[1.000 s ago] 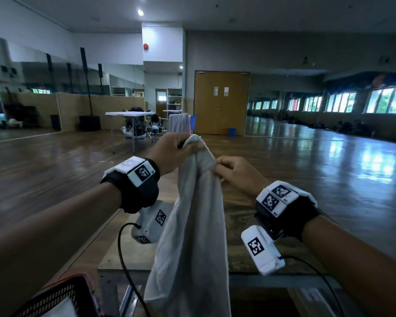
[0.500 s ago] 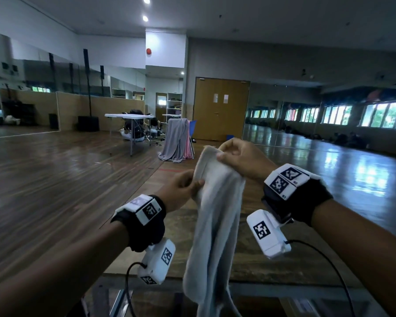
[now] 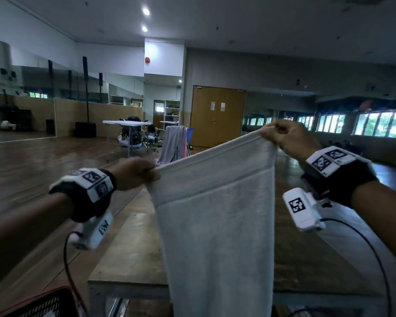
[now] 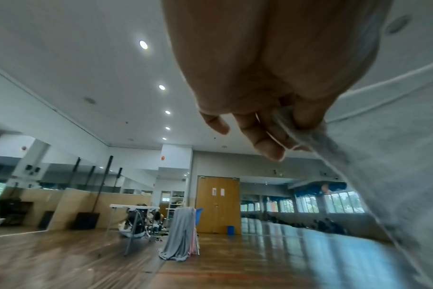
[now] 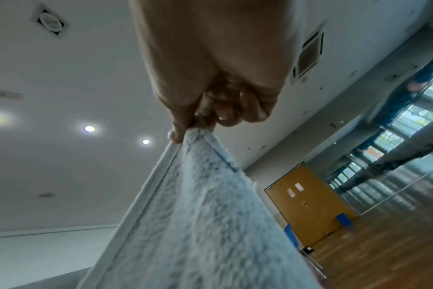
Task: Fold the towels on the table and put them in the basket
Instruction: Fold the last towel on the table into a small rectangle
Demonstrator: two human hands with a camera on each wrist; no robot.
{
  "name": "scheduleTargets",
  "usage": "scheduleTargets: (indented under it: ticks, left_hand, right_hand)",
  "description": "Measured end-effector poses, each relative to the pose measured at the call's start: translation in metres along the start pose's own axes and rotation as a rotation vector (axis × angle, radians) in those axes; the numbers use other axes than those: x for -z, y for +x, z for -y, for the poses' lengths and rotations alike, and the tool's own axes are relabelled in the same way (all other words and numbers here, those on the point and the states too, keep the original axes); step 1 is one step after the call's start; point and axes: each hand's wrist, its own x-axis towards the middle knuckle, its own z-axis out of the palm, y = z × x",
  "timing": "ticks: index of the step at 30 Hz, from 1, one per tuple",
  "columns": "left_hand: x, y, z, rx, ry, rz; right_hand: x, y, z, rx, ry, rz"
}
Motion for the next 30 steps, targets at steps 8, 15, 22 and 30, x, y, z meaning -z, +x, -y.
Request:
scheduleTargets:
  ticks: [8, 15, 22, 30]
  left_hand:
    - [0.042, 0.057, 0.022, 0.247, -0.359, -0.361]
    - [0.04, 0.119, 0.039, 0.283, -0.887, -0.481]
    - [-0.044, 0.139, 0.099, 0.21, -0.686, -0.541]
    - [-0.216, 0.039, 0.157, 0.307, -0.151, -0.078]
  right_hand:
    - [-0.011, 0.048, -0.044, -0.241, 0.159, 0.052]
    - [-0.055, 0.089, -0.077, -0.225, 0.28, -0.048]
    - [-0.11, 0.077, -0.138, -0.207, 0.261, -0.123]
    - [-0.19, -0.082, -0.255, -0.29, -0.155, 0.23]
